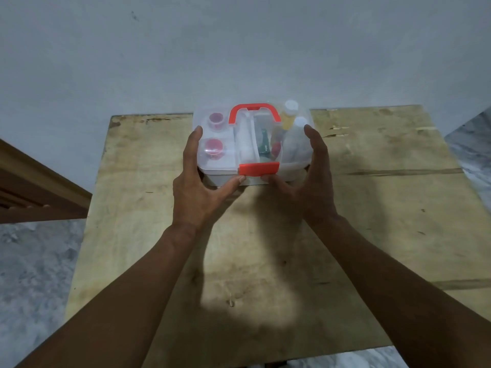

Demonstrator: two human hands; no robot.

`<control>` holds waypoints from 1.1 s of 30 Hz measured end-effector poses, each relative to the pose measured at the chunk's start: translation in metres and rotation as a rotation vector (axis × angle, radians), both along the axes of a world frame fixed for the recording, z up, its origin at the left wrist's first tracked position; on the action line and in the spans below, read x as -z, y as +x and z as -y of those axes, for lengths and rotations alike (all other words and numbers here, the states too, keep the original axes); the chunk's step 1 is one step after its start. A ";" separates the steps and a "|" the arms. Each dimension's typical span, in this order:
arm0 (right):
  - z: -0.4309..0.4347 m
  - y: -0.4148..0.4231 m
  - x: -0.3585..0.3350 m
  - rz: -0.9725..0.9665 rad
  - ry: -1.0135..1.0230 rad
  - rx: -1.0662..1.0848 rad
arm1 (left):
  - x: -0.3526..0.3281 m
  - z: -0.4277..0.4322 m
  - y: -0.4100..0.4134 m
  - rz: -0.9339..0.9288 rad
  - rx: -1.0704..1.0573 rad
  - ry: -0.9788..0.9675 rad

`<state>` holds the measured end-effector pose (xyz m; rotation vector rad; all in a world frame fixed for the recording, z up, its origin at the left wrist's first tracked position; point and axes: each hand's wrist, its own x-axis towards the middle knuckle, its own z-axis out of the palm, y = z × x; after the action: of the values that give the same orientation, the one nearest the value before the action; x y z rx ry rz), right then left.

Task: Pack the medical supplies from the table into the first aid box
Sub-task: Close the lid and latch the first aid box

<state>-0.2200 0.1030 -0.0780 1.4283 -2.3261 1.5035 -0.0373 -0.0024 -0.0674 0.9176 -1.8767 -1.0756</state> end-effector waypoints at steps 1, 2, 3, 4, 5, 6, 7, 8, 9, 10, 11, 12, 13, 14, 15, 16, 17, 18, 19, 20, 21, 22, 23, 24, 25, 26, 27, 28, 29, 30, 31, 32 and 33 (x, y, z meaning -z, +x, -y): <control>0.001 0.000 0.000 -0.001 -0.003 0.002 | 0.000 0.000 -0.001 0.014 -0.012 -0.016; 0.001 0.000 0.001 -0.006 -0.008 0.006 | 0.000 0.001 -0.002 0.029 -0.026 -0.035; 0.002 0.000 0.002 -0.016 -0.013 0.012 | 0.000 0.001 -0.003 0.044 -0.043 -0.053; 0.002 0.000 0.003 -0.030 -0.018 0.021 | 0.002 0.001 -0.004 0.054 -0.059 -0.069; 0.002 -0.001 0.003 -0.044 -0.021 0.028 | 0.004 0.001 -0.004 0.060 -0.071 -0.081; 0.003 -0.001 0.004 -0.054 -0.024 0.032 | 0.005 0.002 -0.005 0.064 -0.080 -0.089; 0.003 -0.001 0.004 -0.060 -0.025 0.040 | 0.006 0.003 -0.006 0.070 -0.090 -0.093; 0.002 -0.001 0.001 -0.068 -0.032 0.056 | 0.004 0.004 -0.006 0.069 -0.094 -0.102; 0.001 -0.001 -0.002 -0.069 -0.038 0.064 | 0.002 0.005 -0.007 0.067 -0.092 -0.105; 0.002 -0.002 -0.002 -0.064 -0.040 0.067 | 0.002 0.006 -0.008 0.062 -0.091 -0.097; 0.001 -0.003 -0.006 -0.065 -0.046 0.073 | -0.002 0.006 -0.009 0.050 -0.085 -0.098; 0.001 -0.005 -0.007 -0.065 -0.044 0.074 | -0.004 0.006 -0.009 0.043 -0.076 -0.100; 0.002 -0.006 -0.006 -0.052 -0.032 0.069 | -0.004 0.006 -0.009 0.044 -0.071 -0.091; 0.003 -0.008 -0.004 -0.038 -0.014 0.062 | -0.002 0.006 -0.009 0.043 -0.066 -0.079; 0.003 -0.008 -0.002 -0.030 0.006 0.061 | -0.001 0.005 -0.007 0.038 -0.059 -0.064; 0.004 -0.008 0.001 -0.024 0.026 0.060 | 0.001 0.005 -0.006 0.031 -0.054 -0.045; 0.005 -0.007 0.003 -0.017 0.039 0.055 | 0.003 0.005 -0.005 0.027 -0.050 -0.026; 0.005 -0.006 0.003 -0.008 0.045 0.050 | 0.003 0.005 -0.004 0.027 -0.041 -0.009; 0.005 -0.004 0.001 0.002 0.047 0.048 | 0.001 0.004 -0.003 0.030 -0.027 0.001; 0.003 -0.003 -0.002 0.015 0.049 0.048 | -0.002 0.002 -0.002 0.036 -0.012 0.005; 0.002 -0.001 -0.005 0.024 0.049 0.044 | -0.007 0.002 -0.002 0.040 0.005 0.005; 0.002 -0.001 -0.009 0.025 0.051 0.036 | -0.010 0.002 -0.001 0.044 0.023 0.002; 0.000 -0.001 -0.012 0.021 0.053 0.025 | -0.014 0.003 0.000 0.046 0.040 0.001; -0.001 -0.002 -0.016 0.013 0.054 0.009 | -0.016 0.004 0.001 0.050 0.055 0.002; -0.002 -0.004 -0.018 0.014 0.054 -0.013 | -0.018 0.005 0.001 0.059 0.069 0.002; -0.003 -0.006 -0.020 0.027 0.056 -0.033 | -0.020 0.006 0.001 0.070 0.085 -0.001; -0.005 -0.008 -0.024 0.057 0.068 -0.045 | -0.020 0.006 0.001 0.082 0.099 -0.004; -0.005 -0.010 -0.027 0.089 0.091 -0.050 | -0.021 0.005 0.000 0.083 0.106 0.001; -0.006 -0.010 -0.030 0.122 0.117 -0.052 | -0.021 0.004 0.000 0.074 0.104 0.017; -0.005 -0.011 -0.032 0.143 0.136 -0.052 | -0.020 0.004 0.000 0.065 0.091 0.037; -0.004 -0.011 -0.032 0.150 0.150 -0.047 | -0.019 0.005 -0.001 0.055 0.073 0.060; -0.003 -0.010 -0.031 0.147 0.164 -0.037 | -0.018 0.006 -0.002 0.049 0.059 0.082; -0.002 -0.010 -0.031 0.147 0.171 -0.030 | -0.017 0.008 -0.003 0.047 0.049 0.093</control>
<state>-0.2302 0.1049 -0.0469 1.4398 -2.5876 1.4973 -0.0401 -0.0100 -0.0503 0.9613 -1.9101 -1.1893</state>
